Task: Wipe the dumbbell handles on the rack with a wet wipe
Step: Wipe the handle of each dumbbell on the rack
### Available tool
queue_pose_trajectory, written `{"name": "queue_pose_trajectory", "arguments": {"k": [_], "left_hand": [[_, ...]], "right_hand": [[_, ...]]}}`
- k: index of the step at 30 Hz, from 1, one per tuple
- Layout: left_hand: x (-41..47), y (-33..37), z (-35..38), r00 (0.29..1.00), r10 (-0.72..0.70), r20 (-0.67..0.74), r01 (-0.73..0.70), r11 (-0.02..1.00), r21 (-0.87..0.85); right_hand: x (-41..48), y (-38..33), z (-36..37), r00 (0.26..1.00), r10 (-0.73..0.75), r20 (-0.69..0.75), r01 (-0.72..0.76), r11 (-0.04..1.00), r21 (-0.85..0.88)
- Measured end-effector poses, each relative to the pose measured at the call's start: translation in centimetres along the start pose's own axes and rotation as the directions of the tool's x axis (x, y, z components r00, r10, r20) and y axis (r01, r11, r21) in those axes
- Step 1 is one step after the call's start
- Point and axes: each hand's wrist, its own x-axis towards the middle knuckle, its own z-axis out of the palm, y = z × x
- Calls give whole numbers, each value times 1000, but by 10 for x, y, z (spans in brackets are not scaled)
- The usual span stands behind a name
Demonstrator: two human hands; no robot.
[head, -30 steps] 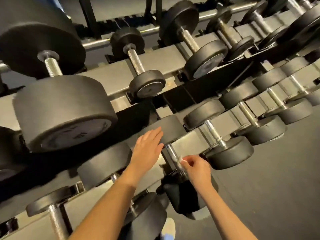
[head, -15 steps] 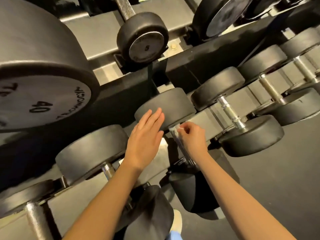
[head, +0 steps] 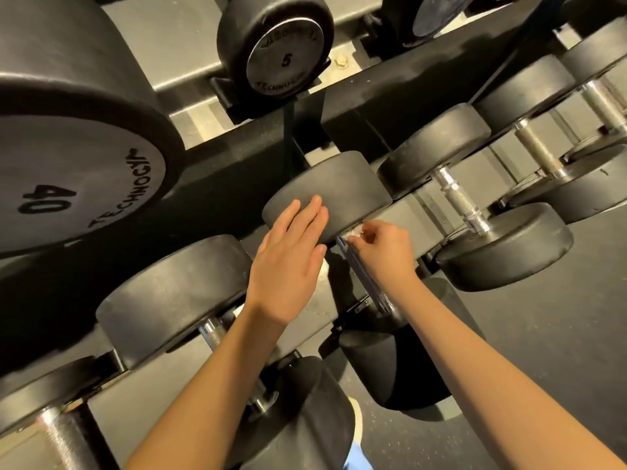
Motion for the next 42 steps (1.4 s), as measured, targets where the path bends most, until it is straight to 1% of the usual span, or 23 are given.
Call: {"name": "queue_pose_trajectory", "arguments": {"k": [2, 4, 8, 10, 14, 16, 19, 21, 24, 26, 28, 30, 32, 33, 35, 37, 39, 41, 42], "left_hand": [[0, 0, 2, 1000, 1, -1, -1, 1000, -3], [1, -1, 3, 1000, -2, -2, 2, 1000, -10], [1, -3, 5, 1000, 13, -5, -13, 1000, 0], [1, -3, 6, 1000, 4, -8, -5, 1000, -6], [1, 0, 6, 1000, -26, -4, 26, 1000, -18], [0, 0, 5, 999, -32, 10, 32, 999, -18], [0, 0, 5, 1000, -29, 6, 29, 1000, -13], [0, 1, 4, 1000, -30, -3, 30, 999, -13], [0, 3, 3, 1000, -21, -3, 21, 1000, -12], [0, 4, 2, 1000, -30, 1, 30, 999, -18], [0, 4, 1, 999, -39, 9, 39, 999, -21], [0, 3, 1, 999, -33, 1, 33, 999, -27], [-1, 3, 2, 1000, -29, -2, 29, 999, -32], [-1, 3, 3, 1000, -31, -2, 31, 999, -32], [-1, 4, 2, 999, -34, 0, 34, 999, -36], [-1, 5, 1, 999, -38, 11, 39, 999, -33], [0, 5, -1, 999, -41, 35, 41, 999, -13], [0, 5, -2, 998, -39, 39, 39, 999, -2], [0, 5, -2, 999, -39, 35, 39, 999, -1]], "right_hand": [[-2, 0, 1, 1000, 12, -26, -12, 1000, 27], [-4, 4, -1, 1000, 8, -4, -8, 1000, 14], [-6, 18, -10, 996, -34, 85, 46, 987, -151], [-4, 17, -9, 997, -38, 71, 47, 989, -139], [3, 7, -1, 998, -57, 5, 57, 997, -52], [-2, 11, -3, 998, -35, 47, 37, 999, -28], [-9, 26, -15, 981, 15, 195, 20, 984, -174], [-6, 27, -21, 962, 53, 267, 7, 976, -218], [1, 20, -18, 965, 10, 261, 30, 989, -148], [-2, 18, -19, 965, 4, 264, 38, 987, -153], [-8, 27, -26, 943, 26, 331, 55, 971, -234], [-14, 36, -35, 914, 30, 404, 121, 931, -345], [-14, 38, -37, 916, 17, 401, 142, 921, -364], [-12, 34, -35, 926, 0, 378, 137, 932, -336], [-10, 25, -27, 949, -5, 316, 95, 958, -271], [-11, 20, -24, 960, 7, 282, 69, 963, -259], [-15, 24, -29, 945, 20, 326, 84, 950, -302], [-20, 29, -36, 920, 15, 392, 139, 923, -360], [-20, 30, -36, 918, 5, 396, 152, 919, -363]]}}
